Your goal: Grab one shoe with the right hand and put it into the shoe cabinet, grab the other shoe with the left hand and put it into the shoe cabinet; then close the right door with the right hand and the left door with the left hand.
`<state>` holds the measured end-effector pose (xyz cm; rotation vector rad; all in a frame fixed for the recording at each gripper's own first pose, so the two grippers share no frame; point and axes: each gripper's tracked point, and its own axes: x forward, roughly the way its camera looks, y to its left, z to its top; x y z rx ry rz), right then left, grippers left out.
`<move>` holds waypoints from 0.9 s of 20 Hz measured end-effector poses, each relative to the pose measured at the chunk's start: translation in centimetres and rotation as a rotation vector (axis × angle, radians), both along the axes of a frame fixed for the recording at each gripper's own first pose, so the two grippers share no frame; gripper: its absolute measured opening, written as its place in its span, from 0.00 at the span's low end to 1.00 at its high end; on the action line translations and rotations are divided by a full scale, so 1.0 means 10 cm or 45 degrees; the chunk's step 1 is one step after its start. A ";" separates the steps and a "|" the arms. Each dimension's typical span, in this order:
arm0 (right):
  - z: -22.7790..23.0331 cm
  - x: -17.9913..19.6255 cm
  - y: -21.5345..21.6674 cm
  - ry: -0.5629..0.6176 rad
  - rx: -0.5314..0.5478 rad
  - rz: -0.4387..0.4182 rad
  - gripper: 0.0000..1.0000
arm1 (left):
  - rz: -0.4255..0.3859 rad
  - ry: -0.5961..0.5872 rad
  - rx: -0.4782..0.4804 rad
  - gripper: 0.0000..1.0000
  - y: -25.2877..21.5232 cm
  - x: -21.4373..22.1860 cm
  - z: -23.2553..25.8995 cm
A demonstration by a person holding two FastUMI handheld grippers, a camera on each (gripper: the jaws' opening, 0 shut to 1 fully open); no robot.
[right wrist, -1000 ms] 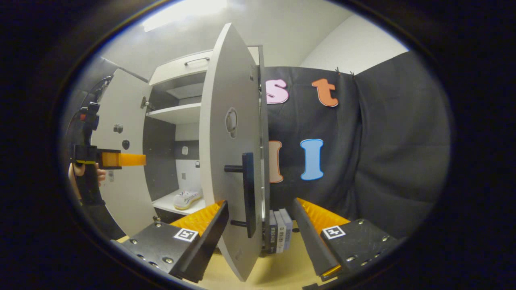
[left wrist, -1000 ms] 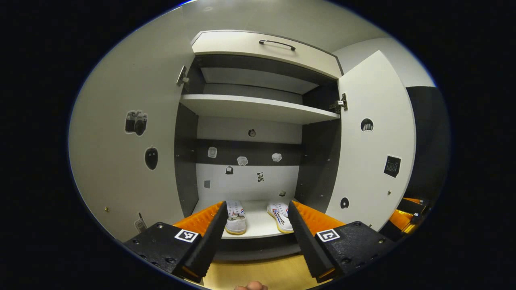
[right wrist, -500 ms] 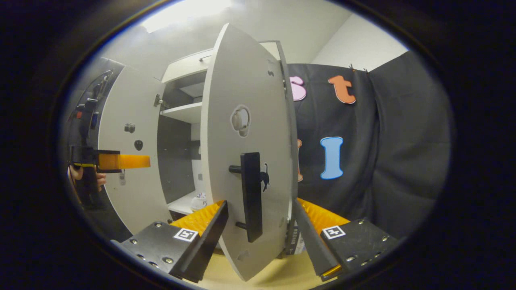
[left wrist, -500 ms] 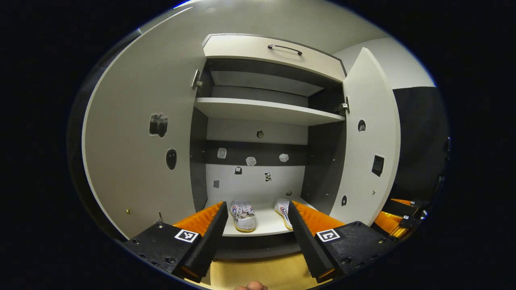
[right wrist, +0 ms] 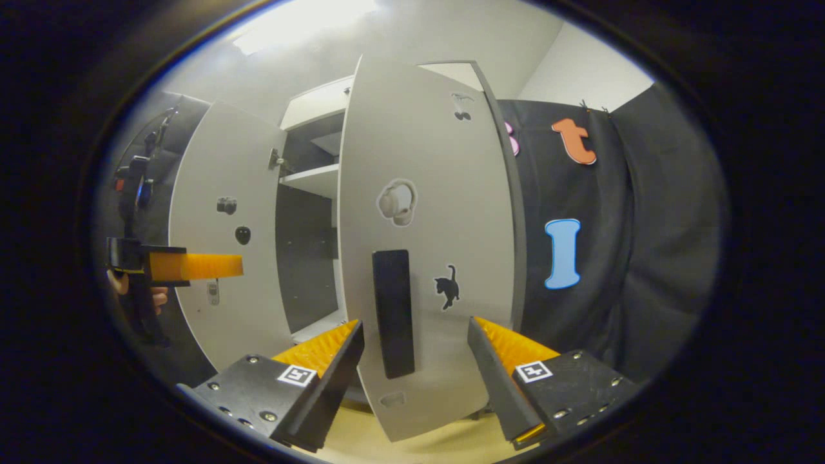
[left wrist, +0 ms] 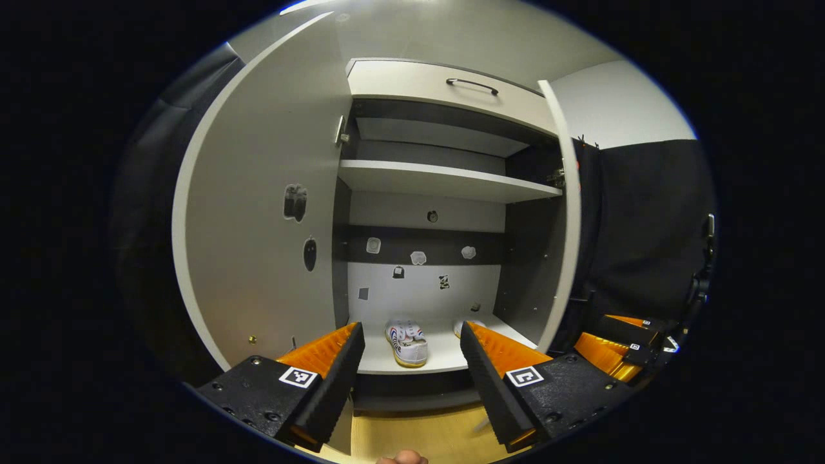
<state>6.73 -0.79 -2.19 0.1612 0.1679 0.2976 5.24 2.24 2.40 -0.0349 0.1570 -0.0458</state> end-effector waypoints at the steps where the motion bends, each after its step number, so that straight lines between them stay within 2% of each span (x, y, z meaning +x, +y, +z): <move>1: 0.00 -0.01 0.03 0.000 -0.001 0.007 0.94 | -0.009 -0.003 -0.008 0.91 -0.01 -0.03 0.02; 4: 0.00 -0.02 0.11 0.004 -0.004 0.031 0.94 | -0.017 -0.019 -0.010 0.94 0.00 -0.13 0.09; 10: 0.00 -0.08 0.20 0.005 -0.004 0.076 0.96 | -0.007 -0.038 -0.023 0.94 0.02 -0.47 0.26; 11: -0.01 -0.08 0.21 0.005 0.000 0.083 0.93 | 0.006 -0.038 -0.020 0.94 0.05 -0.55 0.29; 17: -0.05 -0.12 0.29 0.029 0.020 0.123 0.94 | 0.147 -0.079 -0.007 0.94 0.40 -0.98 0.49; 18: -0.06 -0.12 0.31 0.033 0.021 0.131 0.94 | 0.190 -0.082 -0.003 0.89 0.52 -1.04 0.50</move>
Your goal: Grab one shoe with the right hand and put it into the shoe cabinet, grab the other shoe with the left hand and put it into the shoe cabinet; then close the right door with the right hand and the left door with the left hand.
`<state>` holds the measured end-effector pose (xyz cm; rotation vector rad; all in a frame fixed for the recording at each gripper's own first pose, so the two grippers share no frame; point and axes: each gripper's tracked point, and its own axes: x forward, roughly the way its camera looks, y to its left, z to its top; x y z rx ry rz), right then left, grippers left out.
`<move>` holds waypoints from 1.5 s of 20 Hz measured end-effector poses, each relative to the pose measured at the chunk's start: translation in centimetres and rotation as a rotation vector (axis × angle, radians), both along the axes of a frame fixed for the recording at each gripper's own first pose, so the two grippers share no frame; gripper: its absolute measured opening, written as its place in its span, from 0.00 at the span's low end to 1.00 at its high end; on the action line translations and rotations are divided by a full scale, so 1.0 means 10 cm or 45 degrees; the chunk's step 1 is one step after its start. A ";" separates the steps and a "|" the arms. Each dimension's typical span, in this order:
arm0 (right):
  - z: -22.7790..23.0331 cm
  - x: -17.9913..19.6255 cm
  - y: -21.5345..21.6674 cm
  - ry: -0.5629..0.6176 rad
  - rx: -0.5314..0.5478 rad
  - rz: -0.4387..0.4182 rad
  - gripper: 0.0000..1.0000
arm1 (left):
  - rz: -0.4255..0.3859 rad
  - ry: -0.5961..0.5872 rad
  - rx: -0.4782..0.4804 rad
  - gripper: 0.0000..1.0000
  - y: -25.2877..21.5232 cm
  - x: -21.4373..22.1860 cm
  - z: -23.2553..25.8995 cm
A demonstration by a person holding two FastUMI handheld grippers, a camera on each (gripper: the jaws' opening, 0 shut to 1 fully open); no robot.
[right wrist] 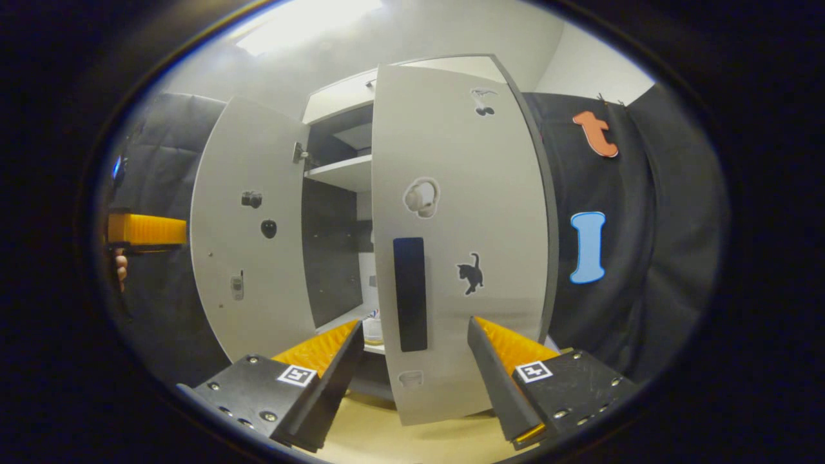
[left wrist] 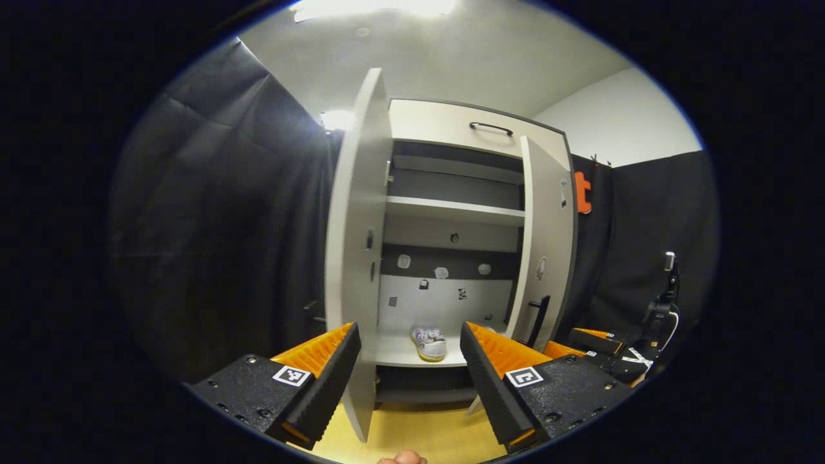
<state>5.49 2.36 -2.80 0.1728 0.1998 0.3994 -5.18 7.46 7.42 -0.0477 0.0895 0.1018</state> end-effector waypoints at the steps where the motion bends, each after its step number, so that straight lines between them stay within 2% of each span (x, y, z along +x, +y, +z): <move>1: -0.01 -0.01 0.02 0.002 0.002 0.005 0.94 | 0.045 0.002 0.005 0.94 0.13 -0.05 -0.02; 6: -0.04 0.01 0.07 0.015 0.018 0.002 0.96 | 0.236 0.031 0.065 0.95 0.80 -0.17 -0.09; 9: -0.03 0.02 0.07 0.022 0.029 -0.017 0.96 | 0.299 0.023 0.110 0.95 1.08 -0.11 -0.10; 10: -0.04 0.02 0.06 0.023 0.026 -0.027 0.93 | 0.303 0.029 0.111 0.95 1.14 -0.08 -0.12; 12: -0.06 0.04 0.05 0.027 0.020 -0.046 0.93 | 0.288 0.043 0.099 0.95 1.18 0.03 -0.19; 14: -0.07 0.05 0.01 0.032 0.021 -0.071 0.99 | 0.266 0.056 0.085 0.94 1.20 0.14 -0.26; 15: -0.08 0.04 -0.01 0.035 0.023 -0.083 0.93 | 0.256 0.063 0.079 0.89 1.21 0.16 -0.30; 17: -0.12 0.04 -0.05 0.047 0.021 -0.101 0.93 | 0.237 0.072 0.072 0.89 1.18 0.19 -0.34; 18: -0.13 0.05 -0.06 0.052 0.019 -0.108 0.96 | 0.229 0.071 0.082 0.94 1.16 0.22 -0.34; 20: -0.14 0.05 -0.07 0.058 0.021 -0.117 0.93 | 0.207 0.075 0.085 0.94 1.15 0.22 -0.35; 22: -0.15 0.07 -0.06 0.059 0.024 -0.123 0.96 | 0.187 0.079 0.073 0.93 1.12 0.23 -0.35; 26: -0.16 0.08 0.03 0.063 0.039 -0.110 0.96 | 0.118 0.072 0.035 0.92 0.96 0.25 -0.35; 27: -0.15 0.07 0.05 0.061 0.041 -0.106 0.96 | 0.093 0.072 0.032 0.87 0.92 0.27 -0.37; 28: -0.15 0.08 0.06 0.060 0.039 -0.103 0.96 | 0.067 0.070 0.028 0.92 0.86 0.28 -0.38; 30: -0.15 0.07 0.07 0.058 0.039 -0.101 0.96 | 0.017 0.067 0.013 0.92 0.67 0.34 -0.39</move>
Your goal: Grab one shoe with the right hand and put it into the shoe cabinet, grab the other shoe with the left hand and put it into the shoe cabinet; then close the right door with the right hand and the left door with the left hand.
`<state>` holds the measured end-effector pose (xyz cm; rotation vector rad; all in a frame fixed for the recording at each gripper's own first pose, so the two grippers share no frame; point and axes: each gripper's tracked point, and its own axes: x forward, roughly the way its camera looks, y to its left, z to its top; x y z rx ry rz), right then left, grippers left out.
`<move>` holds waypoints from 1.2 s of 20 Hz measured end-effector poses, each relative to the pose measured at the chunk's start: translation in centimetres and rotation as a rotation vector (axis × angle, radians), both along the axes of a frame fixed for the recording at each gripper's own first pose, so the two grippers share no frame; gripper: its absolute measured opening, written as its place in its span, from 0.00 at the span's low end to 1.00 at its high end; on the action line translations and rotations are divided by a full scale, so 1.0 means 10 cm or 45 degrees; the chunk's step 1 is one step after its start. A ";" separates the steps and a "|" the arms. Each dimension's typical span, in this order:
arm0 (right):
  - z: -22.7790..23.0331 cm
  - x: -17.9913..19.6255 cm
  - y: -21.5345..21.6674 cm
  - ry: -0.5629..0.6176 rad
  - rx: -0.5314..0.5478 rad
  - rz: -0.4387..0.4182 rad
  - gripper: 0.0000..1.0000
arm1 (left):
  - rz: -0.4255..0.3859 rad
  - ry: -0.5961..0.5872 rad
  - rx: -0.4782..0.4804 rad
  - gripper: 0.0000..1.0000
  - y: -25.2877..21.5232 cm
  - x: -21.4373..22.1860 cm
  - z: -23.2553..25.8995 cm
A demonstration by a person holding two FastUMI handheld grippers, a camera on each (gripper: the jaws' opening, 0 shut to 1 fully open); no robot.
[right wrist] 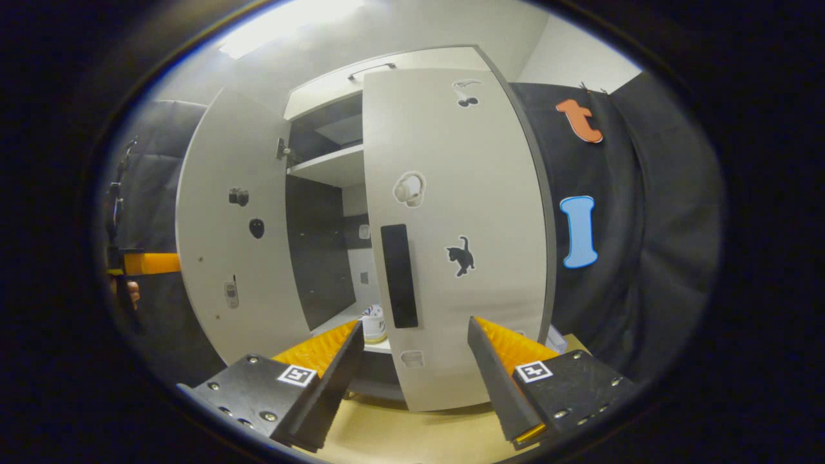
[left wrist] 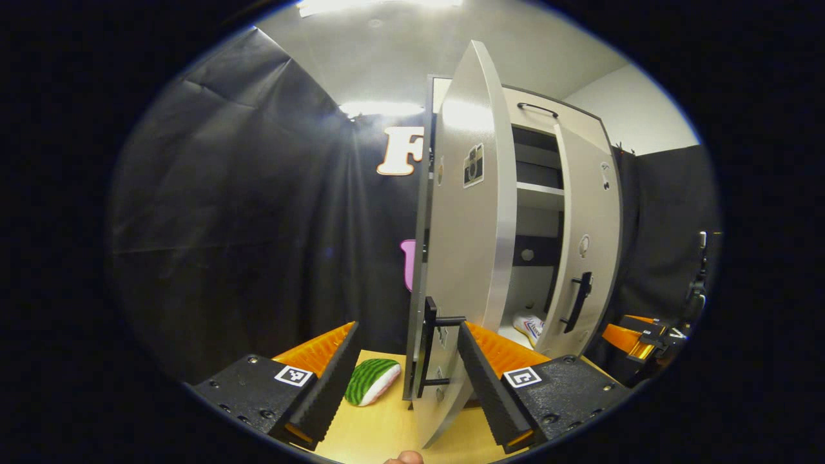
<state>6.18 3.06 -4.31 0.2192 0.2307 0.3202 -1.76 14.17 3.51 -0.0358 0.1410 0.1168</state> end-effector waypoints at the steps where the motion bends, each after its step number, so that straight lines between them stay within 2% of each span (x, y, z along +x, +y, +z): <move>1: 0.00 -0.02 0.00 -0.001 0.002 0.000 0.96 | -0.024 0.001 -0.016 0.92 -0.10 0.03 -0.01; 2: -0.01 -0.02 0.00 0.000 0.003 0.000 0.96 | -0.047 -0.001 -0.029 0.87 -0.17 0.05 -0.02; 3: 0.00 -0.02 -0.03 0.000 0.004 -0.003 0.96 | -0.064 -0.003 -0.040 0.92 -0.22 0.08 -0.03; 4: 0.00 -0.02 -0.04 -0.001 0.005 -0.006 0.96 | -0.073 -0.004 -0.044 0.87 -0.26 0.10 -0.04; 5: -0.01 -0.03 -0.07 -0.001 0.005 -0.011 0.96 | -0.080 -0.004 -0.040 0.92 -0.29 0.14 -0.05; 12: -0.03 -0.02 -0.25 0.000 0.002 -0.049 0.96 | -0.141 -0.007 -0.032 0.92 -0.53 0.25 -0.08; 13: -0.03 -0.02 -0.27 -0.002 0.003 -0.053 0.99 | -0.140 -0.002 -0.027 0.92 -0.55 0.28 -0.09; 15: -0.03 0.00 -0.29 -0.004 0.002 -0.059 0.96 | -0.135 -0.001 -0.012 0.92 -0.56 0.34 -0.10; 19: -0.05 0.02 -0.35 -0.003 0.001 -0.074 0.96 | -0.184 -0.005 -0.047 0.92 -0.74 0.41 -0.12; 20: -0.07 0.03 -0.38 -0.003 -0.001 -0.078 0.99 | -0.197 -0.005 -0.053 0.92 -0.79 0.45 -0.13; 21: -0.07 0.04 -0.41 0.000 0.000 -0.085 0.96 | -0.209 -0.005 -0.057 0.92 -0.84 0.51 -0.14; 23: -0.09 0.06 -0.47 0.004 0.005 -0.101 0.96 | -0.234 -0.008 -0.066 0.92 -0.88 0.60 -0.16; 24: -0.10 0.07 -0.51 0.004 0.005 -0.113 0.99 | -0.241 -0.010 -0.069 0.92 -0.90 0.68 -0.17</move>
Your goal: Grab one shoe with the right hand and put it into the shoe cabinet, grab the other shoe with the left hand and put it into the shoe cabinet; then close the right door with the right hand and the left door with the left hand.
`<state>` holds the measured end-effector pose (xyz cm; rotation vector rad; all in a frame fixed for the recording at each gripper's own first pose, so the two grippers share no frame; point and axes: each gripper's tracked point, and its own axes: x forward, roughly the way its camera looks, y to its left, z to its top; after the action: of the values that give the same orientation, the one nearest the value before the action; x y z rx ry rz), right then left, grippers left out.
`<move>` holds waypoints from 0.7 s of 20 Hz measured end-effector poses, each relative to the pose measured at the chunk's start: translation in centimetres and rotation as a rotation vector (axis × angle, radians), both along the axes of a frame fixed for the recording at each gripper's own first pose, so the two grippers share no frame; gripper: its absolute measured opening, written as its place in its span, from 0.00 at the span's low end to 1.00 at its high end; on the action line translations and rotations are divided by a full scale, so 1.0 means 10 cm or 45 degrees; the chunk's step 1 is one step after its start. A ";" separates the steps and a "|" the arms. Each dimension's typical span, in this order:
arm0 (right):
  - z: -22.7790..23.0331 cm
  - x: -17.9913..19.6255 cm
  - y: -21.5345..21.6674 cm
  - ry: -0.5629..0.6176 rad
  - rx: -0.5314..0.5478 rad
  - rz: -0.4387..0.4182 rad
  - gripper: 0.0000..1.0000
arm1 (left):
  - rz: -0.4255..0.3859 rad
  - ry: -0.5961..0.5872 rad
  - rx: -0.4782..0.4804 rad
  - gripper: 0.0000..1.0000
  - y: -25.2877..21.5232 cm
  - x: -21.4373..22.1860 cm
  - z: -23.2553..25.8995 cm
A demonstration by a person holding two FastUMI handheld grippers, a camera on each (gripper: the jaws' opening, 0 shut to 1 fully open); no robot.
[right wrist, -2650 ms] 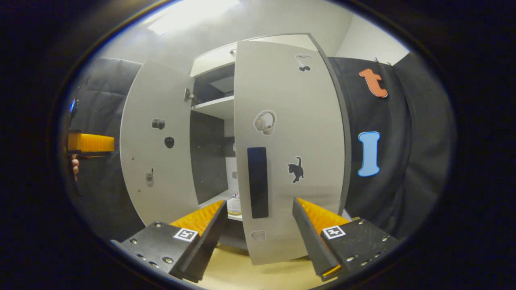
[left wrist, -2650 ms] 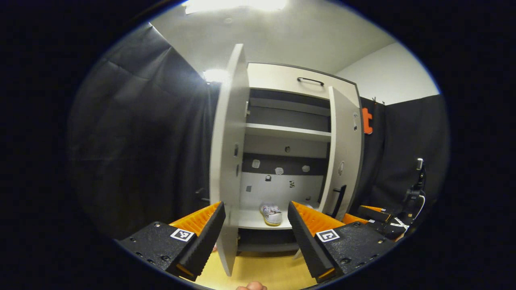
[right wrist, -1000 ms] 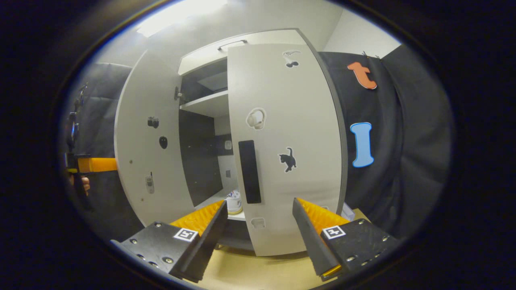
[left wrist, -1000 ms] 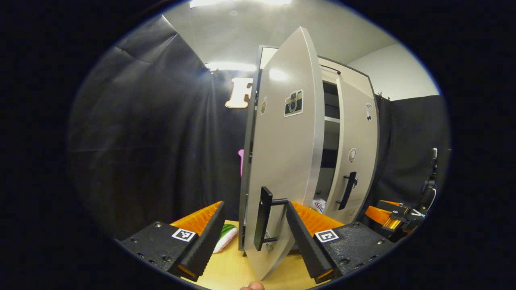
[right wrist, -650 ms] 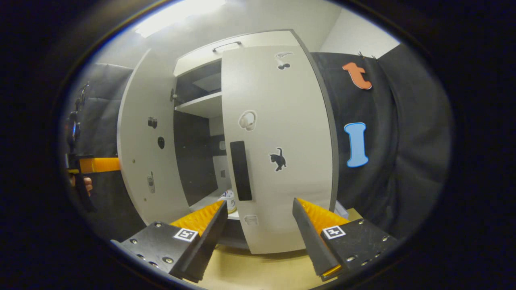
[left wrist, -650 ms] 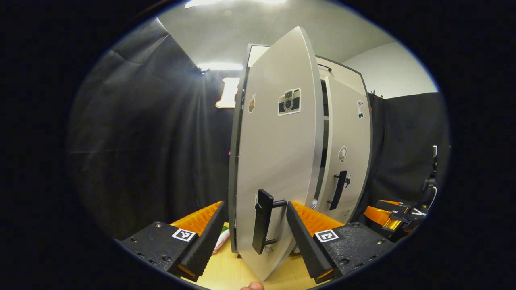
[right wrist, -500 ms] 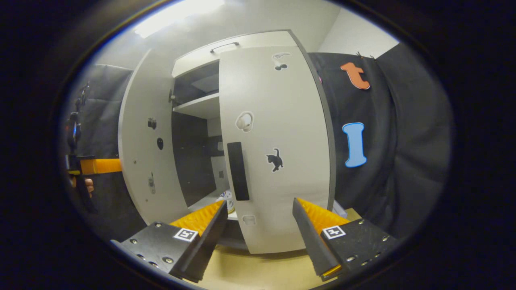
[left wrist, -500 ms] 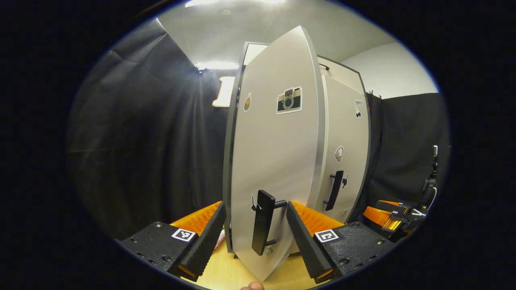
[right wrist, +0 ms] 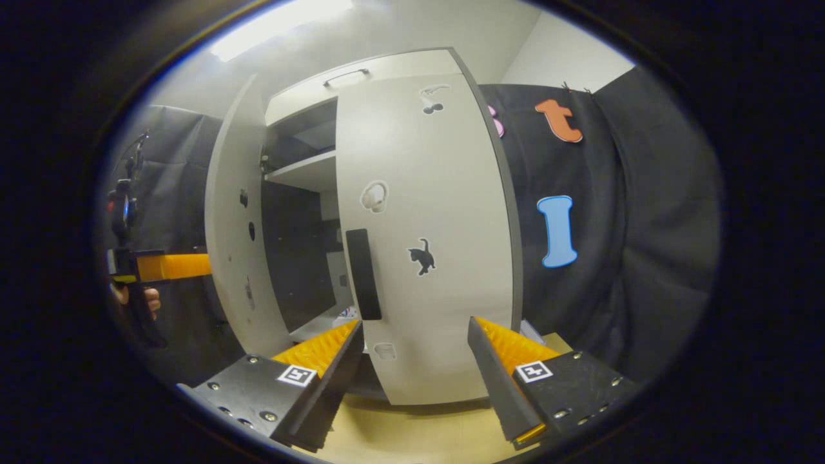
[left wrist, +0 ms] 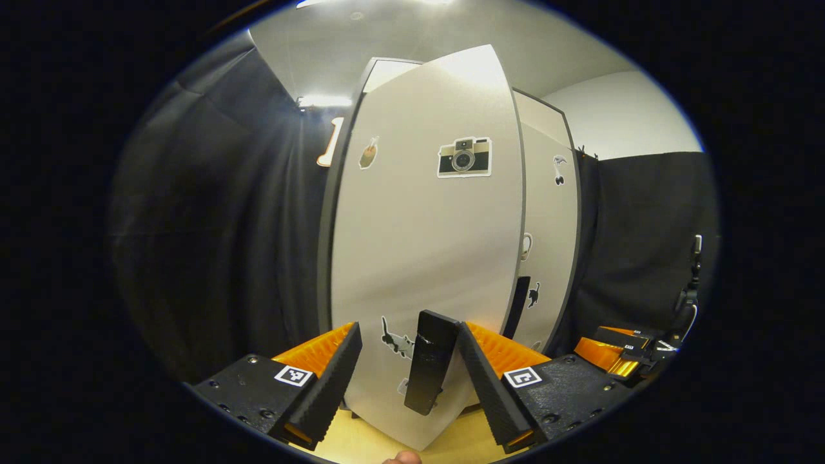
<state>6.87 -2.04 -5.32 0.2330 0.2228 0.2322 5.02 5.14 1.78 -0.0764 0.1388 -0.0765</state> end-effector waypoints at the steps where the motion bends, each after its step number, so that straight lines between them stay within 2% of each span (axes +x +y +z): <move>1: 0.00 0.02 -0.05 0.000 -0.001 -0.013 0.96 | -0.003 0.000 -0.002 0.88 -0.02 0.08 -0.01; 2: 0.00 0.02 -0.11 0.000 -0.003 -0.028 0.96 | -0.006 0.001 -0.006 0.94 -0.05 0.15 -0.02; 4: -0.02 0.05 -0.23 0.003 -0.010 -0.059 0.96 | -0.041 0.011 -0.025 0.97 -0.17 0.26 -0.05; 9: -0.11 0.09 -0.61 0.025 -0.032 -0.155 0.96 | -0.050 0.022 0.015 0.95 -0.30 0.46 -0.13; 10: -0.13 0.09 -0.69 0.030 -0.034 -0.172 0.96 | -0.046 0.009 0.015 0.88 -0.30 0.50 -0.12; 11: -0.14 0.10 -0.75 0.033 -0.035 -0.189 0.96 | -0.048 0.015 0.010 0.88 -0.31 0.54 -0.16; 12: -0.15 0.11 -0.81 0.038 -0.036 -0.202 0.96 | -0.048 0.015 0.001 0.94 -0.32 0.55 -0.17; 14: -0.19 0.13 -0.90 0.049 -0.038 -0.226 0.93 | -0.051 0.018 -0.007 0.95 -0.33 0.59 -0.18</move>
<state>8.15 -11.04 -7.19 0.2262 0.2425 0.0486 10.89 1.85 0.03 -0.0793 0.1545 -0.1162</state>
